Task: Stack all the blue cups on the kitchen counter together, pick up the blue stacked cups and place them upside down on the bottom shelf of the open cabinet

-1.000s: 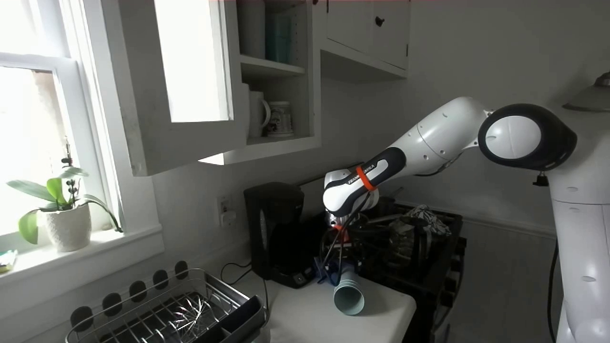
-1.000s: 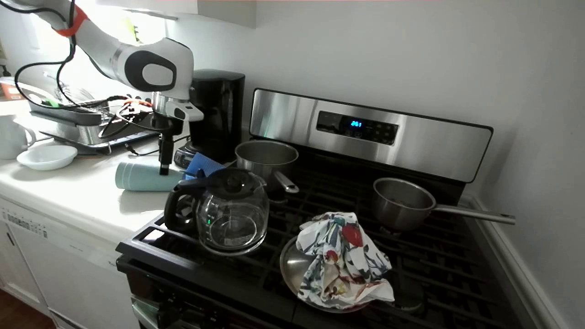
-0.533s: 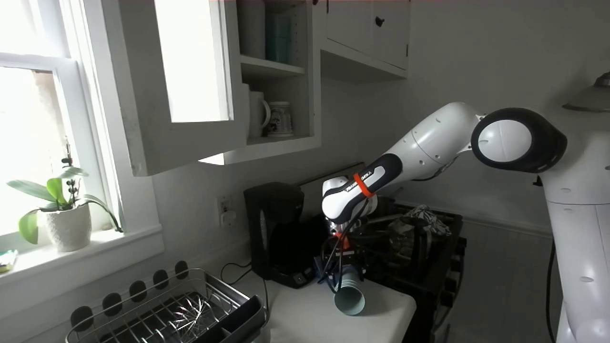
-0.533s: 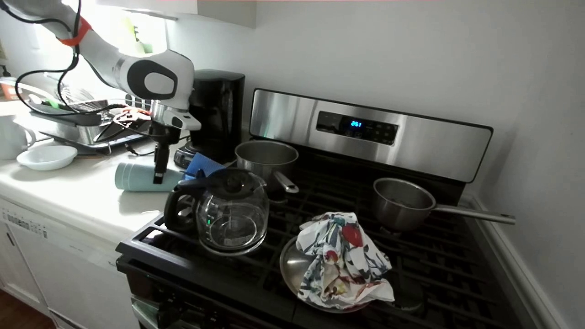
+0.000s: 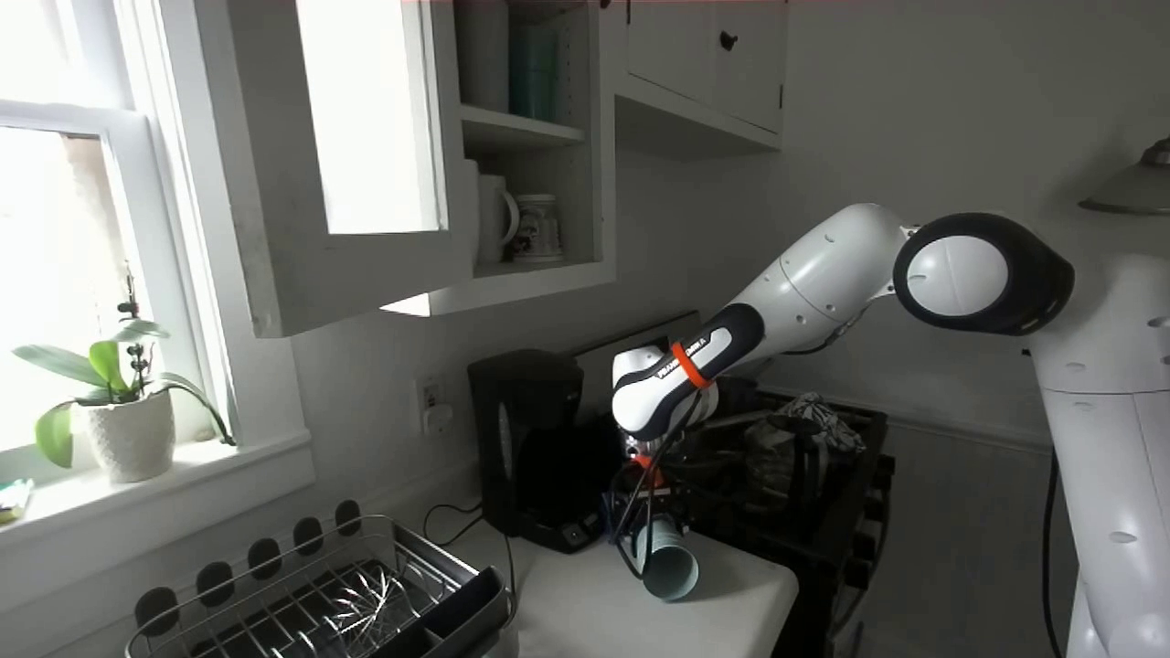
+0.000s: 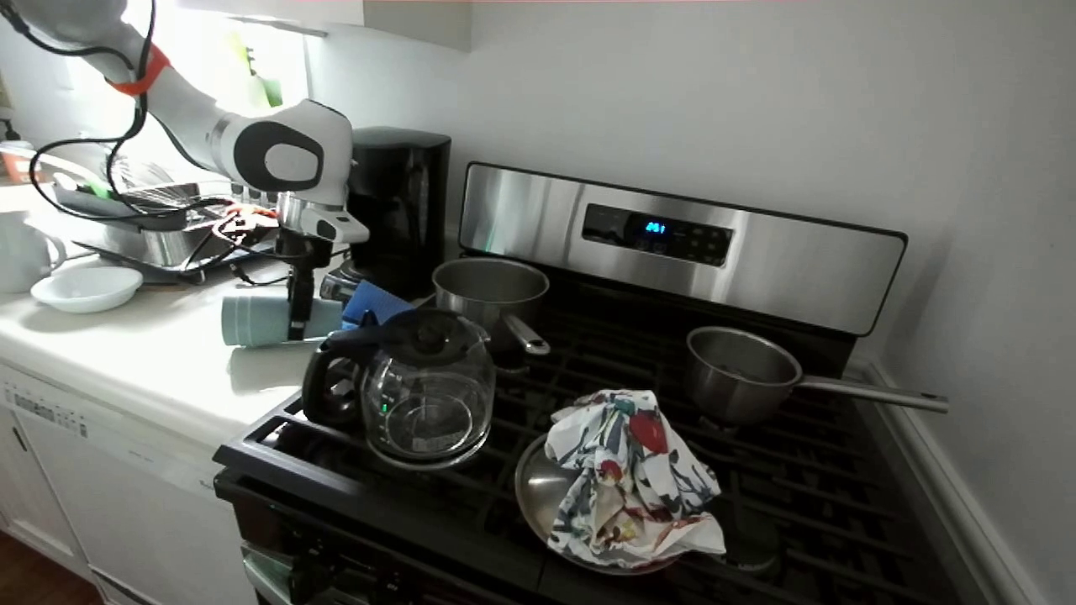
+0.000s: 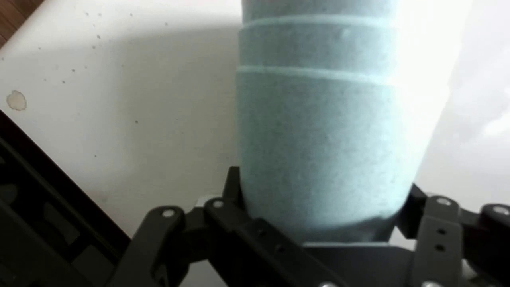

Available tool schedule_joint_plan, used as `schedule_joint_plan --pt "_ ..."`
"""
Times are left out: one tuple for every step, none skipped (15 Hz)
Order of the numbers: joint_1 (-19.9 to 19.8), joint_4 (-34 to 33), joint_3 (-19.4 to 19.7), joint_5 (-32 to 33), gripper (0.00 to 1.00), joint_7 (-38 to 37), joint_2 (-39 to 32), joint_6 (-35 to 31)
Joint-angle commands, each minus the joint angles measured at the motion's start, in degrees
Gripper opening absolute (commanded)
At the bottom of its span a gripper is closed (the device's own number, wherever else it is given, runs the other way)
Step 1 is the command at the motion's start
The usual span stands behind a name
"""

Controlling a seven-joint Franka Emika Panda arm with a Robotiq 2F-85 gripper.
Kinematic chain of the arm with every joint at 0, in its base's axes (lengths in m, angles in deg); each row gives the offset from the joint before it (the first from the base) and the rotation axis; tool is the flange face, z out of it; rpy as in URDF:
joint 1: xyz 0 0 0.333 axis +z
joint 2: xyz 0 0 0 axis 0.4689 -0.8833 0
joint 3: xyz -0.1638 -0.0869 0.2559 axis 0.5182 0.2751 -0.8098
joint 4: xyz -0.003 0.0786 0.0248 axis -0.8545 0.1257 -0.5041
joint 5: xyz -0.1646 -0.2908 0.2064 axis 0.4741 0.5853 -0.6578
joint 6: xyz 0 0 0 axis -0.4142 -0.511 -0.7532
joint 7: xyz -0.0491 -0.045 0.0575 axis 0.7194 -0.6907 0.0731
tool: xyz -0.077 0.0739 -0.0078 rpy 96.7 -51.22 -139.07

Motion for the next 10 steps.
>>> schedule_joint_plan --pt "1.11 2.09 -0.09 0.9 0.6 1.73 5.07 -4.65" --pt "1.37 2.73 -0.19 1.31 0.6 2.47 6.39 -6.38" --pt "1.6 3.75 -0.49 1.62 0.6 3.81 8.26 -8.01" --pt "1.8 4.39 -0.68 2.1 0.6 4.94 9.87 -9.17" --pt "2.04 5.35 -0.85 2.92 0.6 6.1 11.73 -10.18" --pt "2.05 6.1 -1.18 3.47 0.6 7.58 13.4 -10.95" --pt "2.08 7.13 -1.5 4.43 0.6 8.9 15.26 -11.56" --pt "2.15 8.52 -1.81 5.82 0.6 10.08 17.23 -12.83" --pt "1.96 9.51 -2.26 6.16 0.6 12.18 18.93 -13.63" --pt "1.9 11.03 -2.71 6.85 0.6 13.71 20.8 -14.87"
